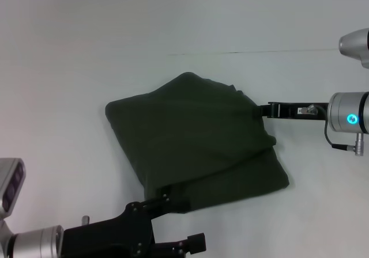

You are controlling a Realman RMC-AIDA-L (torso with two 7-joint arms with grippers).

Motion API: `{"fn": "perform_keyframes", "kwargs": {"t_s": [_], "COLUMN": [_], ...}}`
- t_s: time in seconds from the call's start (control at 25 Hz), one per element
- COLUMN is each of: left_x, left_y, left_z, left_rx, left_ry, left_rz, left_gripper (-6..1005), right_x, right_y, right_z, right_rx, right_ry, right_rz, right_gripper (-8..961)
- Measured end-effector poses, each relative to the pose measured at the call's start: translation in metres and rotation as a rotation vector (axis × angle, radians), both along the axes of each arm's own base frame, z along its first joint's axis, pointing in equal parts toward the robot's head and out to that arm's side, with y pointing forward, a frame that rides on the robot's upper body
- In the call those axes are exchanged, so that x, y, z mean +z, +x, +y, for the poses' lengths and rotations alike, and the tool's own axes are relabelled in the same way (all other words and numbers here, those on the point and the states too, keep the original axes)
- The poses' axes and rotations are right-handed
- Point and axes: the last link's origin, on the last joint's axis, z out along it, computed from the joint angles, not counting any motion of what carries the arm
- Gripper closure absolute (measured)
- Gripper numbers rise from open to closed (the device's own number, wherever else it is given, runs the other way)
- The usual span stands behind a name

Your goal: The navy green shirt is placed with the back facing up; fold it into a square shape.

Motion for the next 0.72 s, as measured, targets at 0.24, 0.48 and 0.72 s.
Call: {"fn": "perform_keyframes", "kwargs": {"t_s": [0.24,0.48,0.72], "left_x": [-0.0007,-0.0010,-0.0009], "left_y": [0.0003,-0.0002,-0.0004], "left_z": [0.0007,0.0013,0.0016], "left_rx": [0.001,0.005,0.007], "left_ry": [0.000,0.003,0.004], "left_rz": [0.002,0.006,0.006], "left_gripper": [98,99,99], "right_x": [0.0022,0.0020,0.0002], "right_y": [-0.0013,-0.0046,-0.0041], "right_z": [0.0026,0.0050,0.0061], "right_rx": [0.005,0.017,0.005], "right_ry": [0.019,0.017,0.020], "right_rz": [0.003,-0.006,-0.010], "right_gripper": [947,687,412]}}
